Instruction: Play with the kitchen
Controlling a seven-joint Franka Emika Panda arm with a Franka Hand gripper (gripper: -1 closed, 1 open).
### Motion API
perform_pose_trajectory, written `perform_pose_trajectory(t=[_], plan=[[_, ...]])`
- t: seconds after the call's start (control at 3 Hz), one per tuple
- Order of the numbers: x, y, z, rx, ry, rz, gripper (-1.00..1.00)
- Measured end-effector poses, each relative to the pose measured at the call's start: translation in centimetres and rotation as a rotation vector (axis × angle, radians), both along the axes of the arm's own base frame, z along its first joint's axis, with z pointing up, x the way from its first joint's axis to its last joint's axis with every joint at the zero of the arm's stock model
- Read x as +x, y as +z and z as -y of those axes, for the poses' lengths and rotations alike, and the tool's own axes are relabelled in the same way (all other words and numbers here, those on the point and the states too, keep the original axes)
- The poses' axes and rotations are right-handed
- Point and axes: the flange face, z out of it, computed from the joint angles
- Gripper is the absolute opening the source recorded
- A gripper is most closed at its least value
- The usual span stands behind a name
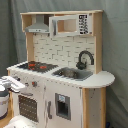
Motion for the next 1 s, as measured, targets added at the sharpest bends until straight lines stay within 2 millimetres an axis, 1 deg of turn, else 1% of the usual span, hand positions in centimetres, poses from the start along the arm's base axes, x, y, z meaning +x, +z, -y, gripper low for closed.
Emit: perform_pose_trajectory(t=[0.33, 1.0], plan=[[-2.0, 3.3, -0.7, 0.042, 0.003, 0.045, 1.0], [-5.2, 8.7, -0.8, 0.081, -0.036, 0.085, 1.0]])
